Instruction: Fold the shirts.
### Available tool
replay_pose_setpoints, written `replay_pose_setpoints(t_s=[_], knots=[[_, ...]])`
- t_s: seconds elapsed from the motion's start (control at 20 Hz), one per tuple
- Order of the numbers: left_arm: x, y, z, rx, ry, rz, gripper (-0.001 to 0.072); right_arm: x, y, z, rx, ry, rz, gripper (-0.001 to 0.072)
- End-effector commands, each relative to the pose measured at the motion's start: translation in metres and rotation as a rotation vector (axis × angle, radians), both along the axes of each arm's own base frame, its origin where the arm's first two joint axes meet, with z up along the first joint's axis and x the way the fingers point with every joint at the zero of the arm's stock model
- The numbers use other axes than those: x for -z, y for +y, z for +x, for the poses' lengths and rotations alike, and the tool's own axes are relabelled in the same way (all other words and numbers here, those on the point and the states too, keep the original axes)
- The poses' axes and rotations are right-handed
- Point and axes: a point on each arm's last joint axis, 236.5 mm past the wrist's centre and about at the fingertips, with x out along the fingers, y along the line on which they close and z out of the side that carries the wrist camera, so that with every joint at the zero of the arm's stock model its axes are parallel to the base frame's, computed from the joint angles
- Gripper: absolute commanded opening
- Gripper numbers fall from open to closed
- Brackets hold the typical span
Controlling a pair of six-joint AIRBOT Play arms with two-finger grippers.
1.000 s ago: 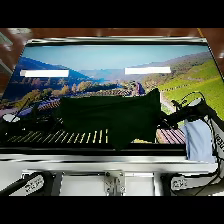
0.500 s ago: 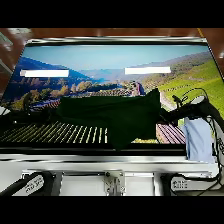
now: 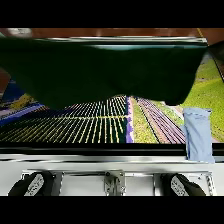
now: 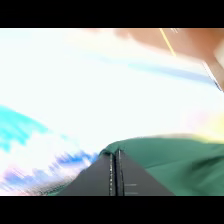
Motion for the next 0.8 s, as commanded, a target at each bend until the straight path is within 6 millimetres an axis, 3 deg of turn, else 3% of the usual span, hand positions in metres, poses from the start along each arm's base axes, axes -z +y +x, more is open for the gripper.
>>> replay_pose_setpoints(t_s=[0.0,0.1,0.2,0.4,0.55,0.65,0.75], knots=[[-0.005,0.048,-0.034,-0.226,0.113,0.076,0.0030,-0.053,-0.035,-0.042,0.192,-0.029,-0.082,0.0054],[0.042,0.019,-0.030,-0.062,0.279,0.025,0.0030,-0.015,-0.004,-0.052,0.008,0.127,-0.074,0.0054],[0.058,-0.008,-0.031,0.050,0.318,-0.010,0.0030,0.003,0.008,-0.061,-0.079,0.210,-0.064,0.0054],[0.031,-0.040,-0.061,0.114,0.204,0.044,0.0030,-0.002,0.021,-0.088,-0.118,0.203,-0.122,0.0054],[0.009,-0.055,-0.102,0.103,0.102,0.094,0.0031,-0.015,0.029,-0.116,-0.101,0.161,-0.181,0.0054],[-0.002,-0.058,-0.132,0.057,0.036,0.143,0.0030,-0.024,0.036,-0.136,-0.089,0.123,-0.221,0.0055],[-0.006,-0.044,-0.157,-0.059,0.001,0.172,0.0031,-0.034,0.037,-0.158,-0.041,0.080,-0.279,0.0055]])
